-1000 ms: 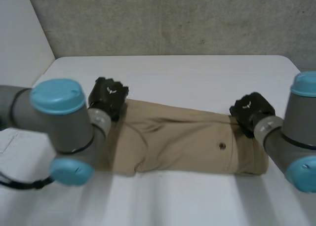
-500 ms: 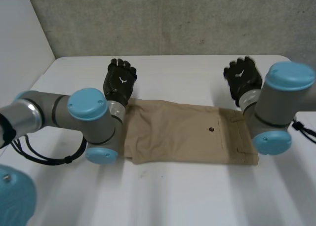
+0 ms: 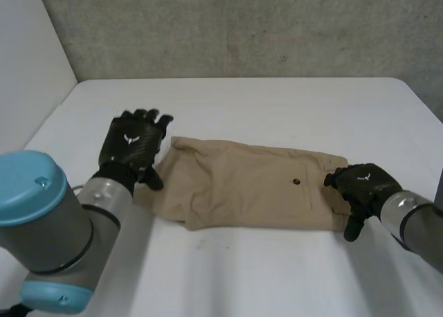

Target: Fold the shorts.

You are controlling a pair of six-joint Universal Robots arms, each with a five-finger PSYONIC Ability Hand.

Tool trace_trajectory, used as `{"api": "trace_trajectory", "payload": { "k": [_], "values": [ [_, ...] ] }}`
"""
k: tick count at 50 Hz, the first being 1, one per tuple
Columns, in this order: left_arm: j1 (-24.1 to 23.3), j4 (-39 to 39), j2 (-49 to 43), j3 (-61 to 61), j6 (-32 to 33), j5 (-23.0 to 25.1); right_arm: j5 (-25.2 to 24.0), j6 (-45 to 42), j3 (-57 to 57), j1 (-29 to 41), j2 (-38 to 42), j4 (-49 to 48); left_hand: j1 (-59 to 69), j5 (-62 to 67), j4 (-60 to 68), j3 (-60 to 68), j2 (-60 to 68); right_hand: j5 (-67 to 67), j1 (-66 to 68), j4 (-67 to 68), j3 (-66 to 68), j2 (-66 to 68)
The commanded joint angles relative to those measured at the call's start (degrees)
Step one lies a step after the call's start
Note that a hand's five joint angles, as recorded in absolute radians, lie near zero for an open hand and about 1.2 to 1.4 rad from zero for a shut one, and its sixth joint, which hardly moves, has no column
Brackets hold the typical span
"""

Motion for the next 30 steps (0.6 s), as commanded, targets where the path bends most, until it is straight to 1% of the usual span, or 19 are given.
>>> {"api": "trace_trajectory", "payload": {
  "k": [1, 4, 5, 7, 12, 16, 19, 20, 21, 23, 25, 28, 29, 30],
  "values": [
    [1.4, 0.1, -0.4, -1.9, 0.4, -0.1, -0.2, 0.2, 4.2, -0.9, 2.0, -11.0, -0.9, -2.5, -1.5, -1.9, -1.6, 17.4, 20.2, 17.8, 17.5, 17.5],
    [1.6, 0.2, -0.3, -1.9, 0.4, -0.1, -0.5, 0.1, 4.1, -1.1, 2.9, -11.9, -0.9, -2.5, -1.5, -1.9, -1.6, 39.2, 42.1, 39.6, 39.3, 39.3],
    [1.6, 0.1, -0.3, -1.9, 0.4, -0.1, -0.6, 0.1, 4.0, -1.1, 2.9, -12.1, -0.9, -2.5, -1.5, -1.9, -1.6, 53.9, 56.8, 54.4, 54.0, 54.1],
    [1.6, 0.1, -0.1, -1.9, 0.4, -0.1, -0.7, 0.1, 4.0, -1.7, 2.9, -12.0, -0.9, -2.5, -1.5, -1.9, -1.6, 63.2, 66.1, 63.7, 63.3, 63.4],
    [1.4, 0.0, 0.0, -2.0, 0.4, -0.2, -0.8, -0.8, 4.2, -4.8, 2.4, -11.7, -0.9, -2.5, -1.5, -1.9, -1.6, 63.3, 66.1, 63.7, 63.4, 63.4],
    [1.3, 0.0, 0.1, -2.0, 0.4, -0.2, -0.1, -2.9, 3.8, -7.2, -0.1, -11.2, -0.9, -2.5, -1.5, -1.9, -1.6, 63.3, 66.1, 63.7, 63.4, 63.4],
    [1.3, -0.1, 0.3, -2.1, 0.5, -0.2, 0.0, -8.6, 4.0, -10.4, -4.3, -9.2, -0.9, -2.5, -1.5, -1.9, -1.6, 63.3, 66.1, 63.7, 63.4, 63.4],
    [1.3, -0.1, 0.4, -2.1, 0.5, -0.2, 0.0, -10.4, 4.2, -11.6, -5.1, -8.5, -0.9, -2.5, -1.5, -1.9, -1.6, 63.3, 66.1, 63.7, 63.4, 63.4],
    [1.3, -0.1, 0.7, -2.1, 0.5, -0.2, 0.1, -14.4, 4.2, -13.4, -6.0, -7.3, -0.9, -2.5, -1.5, -1.9, -1.6, 63.3, 66.1, 63.7, 63.4, 63.4],
    [1.3, -0.1, 1.3, -2.1, 0.5, -0.3, 0.6, -18.4, 3.9, -14.3, -6.4, -6.1, -0.9, -2.5, -1.5, -1.9, -1.6, 63.3, 66.1, 63.7, 63.4, 63.4],
    [1.3, -0.1, 1.8, -2.1, 0.5, -0.4, 1.4, -22.4, 2.6, -14.2, -6.6, -5.5, -0.9, -2.5, -1.5, -1.9, -1.6, 63.3, 66.1, 63.7, 63.4, 63.4],
    [1.3, -0.1, 2.6, -2.1, 0.5, -0.5, 3.3, -24.1, 0.7, -12.2, -6.9, -5.7, -0.9, -2.5, -1.5, -1.9, -1.6, 63.3, 66.1, 63.7, 63.4, 63.4],
    [1.3, -0.1, 3.0, -2.0, 0.5, -0.5, 4.2, -24.2, -1.3, -8.0, -6.8, -5.8, -0.9, -2.5, -1.5, -1.9, -1.6, 63.3, 66.1, 63.7, 63.4, 63.4],
    [1.3, -0.1, 3.2, -2.0, 0.5, -0.5, 4.5, -24.6, -2.4, -5.2, -6.5, -5.9, -0.9, -2.5, -1.5, -1.9, -1.6, 63.3, 66.1, 63.7, 63.4, 63.4]
  ]
}}
